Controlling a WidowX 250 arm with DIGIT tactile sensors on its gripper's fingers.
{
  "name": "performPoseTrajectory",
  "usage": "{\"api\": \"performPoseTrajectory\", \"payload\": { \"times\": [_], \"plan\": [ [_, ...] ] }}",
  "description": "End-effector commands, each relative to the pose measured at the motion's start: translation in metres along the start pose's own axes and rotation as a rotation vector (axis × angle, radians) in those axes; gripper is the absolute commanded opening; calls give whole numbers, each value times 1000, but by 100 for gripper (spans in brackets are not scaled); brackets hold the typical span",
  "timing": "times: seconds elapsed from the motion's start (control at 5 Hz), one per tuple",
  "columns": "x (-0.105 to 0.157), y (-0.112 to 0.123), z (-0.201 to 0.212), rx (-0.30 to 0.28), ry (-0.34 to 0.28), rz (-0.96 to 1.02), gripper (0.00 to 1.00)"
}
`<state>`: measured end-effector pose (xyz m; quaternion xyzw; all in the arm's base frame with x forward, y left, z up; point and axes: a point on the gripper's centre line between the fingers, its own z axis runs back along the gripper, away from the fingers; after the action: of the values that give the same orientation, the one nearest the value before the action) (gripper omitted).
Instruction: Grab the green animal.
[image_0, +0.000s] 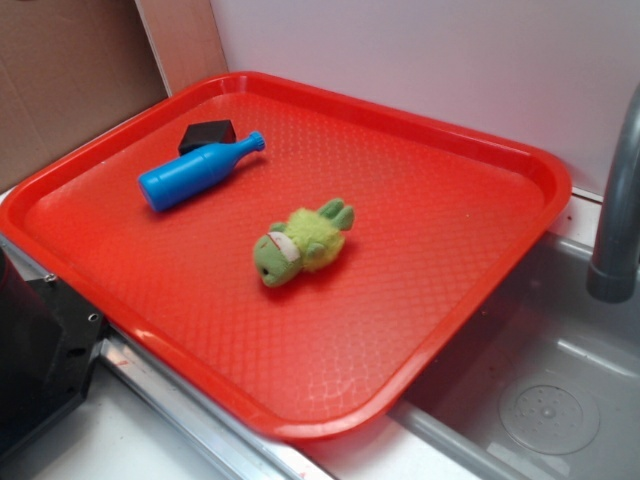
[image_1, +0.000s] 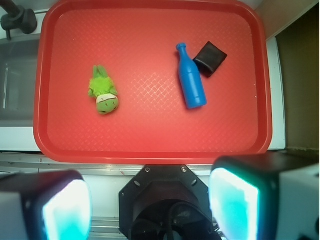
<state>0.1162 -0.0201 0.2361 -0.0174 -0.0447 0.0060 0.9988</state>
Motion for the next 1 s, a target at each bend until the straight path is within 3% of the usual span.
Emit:
{"api": "performPoseTrajectory", "payload": {
  "times": [0.0, 0.2, 0.4, 0.6, 0.8],
  "plan": [
    [0, 0, 0, 0, 0, 0, 100],
    [7, -9, -15, -24, -59, 73, 100],
    [22, -18, -40, -51, -64, 139, 100],
    [31, -34, -66, -134, -33, 96, 100],
    [43, -46, -95, -107, -37, 114, 100]
  ]
}}
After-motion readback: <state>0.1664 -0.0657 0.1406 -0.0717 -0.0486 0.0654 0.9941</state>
